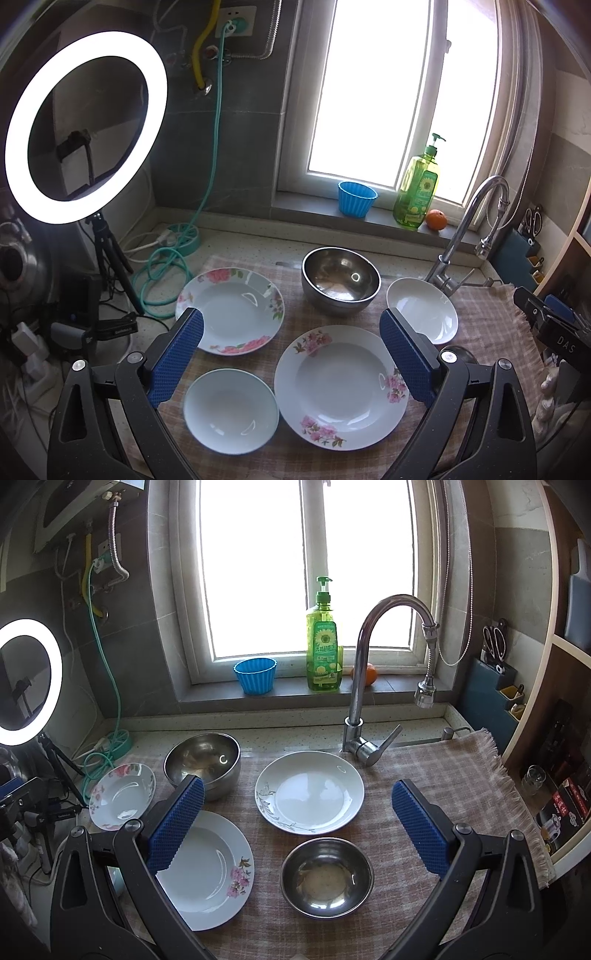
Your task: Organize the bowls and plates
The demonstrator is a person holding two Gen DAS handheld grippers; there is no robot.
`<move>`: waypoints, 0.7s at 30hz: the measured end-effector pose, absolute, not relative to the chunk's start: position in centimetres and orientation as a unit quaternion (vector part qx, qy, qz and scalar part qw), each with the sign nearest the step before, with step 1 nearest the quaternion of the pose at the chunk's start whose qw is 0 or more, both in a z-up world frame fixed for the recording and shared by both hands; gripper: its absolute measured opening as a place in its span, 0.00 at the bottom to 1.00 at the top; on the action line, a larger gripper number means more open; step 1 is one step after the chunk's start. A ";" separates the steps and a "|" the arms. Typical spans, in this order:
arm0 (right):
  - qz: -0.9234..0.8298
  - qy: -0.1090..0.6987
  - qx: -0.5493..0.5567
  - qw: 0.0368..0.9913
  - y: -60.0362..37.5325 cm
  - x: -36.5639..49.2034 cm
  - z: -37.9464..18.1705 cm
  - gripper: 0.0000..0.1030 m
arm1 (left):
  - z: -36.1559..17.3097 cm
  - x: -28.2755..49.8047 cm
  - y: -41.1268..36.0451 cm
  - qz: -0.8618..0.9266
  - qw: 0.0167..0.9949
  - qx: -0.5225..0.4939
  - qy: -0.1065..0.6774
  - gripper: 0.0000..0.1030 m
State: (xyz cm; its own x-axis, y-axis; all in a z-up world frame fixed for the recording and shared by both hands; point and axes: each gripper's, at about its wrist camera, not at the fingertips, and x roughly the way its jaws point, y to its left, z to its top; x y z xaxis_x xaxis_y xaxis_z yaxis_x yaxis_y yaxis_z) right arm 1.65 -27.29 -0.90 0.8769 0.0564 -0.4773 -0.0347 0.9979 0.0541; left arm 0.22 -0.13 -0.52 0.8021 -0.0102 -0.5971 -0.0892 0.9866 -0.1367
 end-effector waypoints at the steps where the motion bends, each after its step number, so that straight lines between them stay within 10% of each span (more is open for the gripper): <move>1: 0.023 0.248 0.022 0.968 -27.3 1.6 -1.0 1.00 | -0.5 0.2 -0.1 0.021 0.946 -0.079 0.314 0.94; 21: 0.023 0.252 0.020 0.967 -27.3 1.8 -1.3 1.00 | -0.8 0.1 -0.5 0.020 0.946 -0.079 0.315 0.94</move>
State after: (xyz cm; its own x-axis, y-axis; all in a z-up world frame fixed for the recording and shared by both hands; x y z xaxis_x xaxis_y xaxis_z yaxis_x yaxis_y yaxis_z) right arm 1.79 -27.30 -1.28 0.8723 0.0542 -0.4859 -0.0339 0.9981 0.0506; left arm 0.08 -0.51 -0.77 0.8005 -0.0130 -0.5991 -0.0870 0.9867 -0.1377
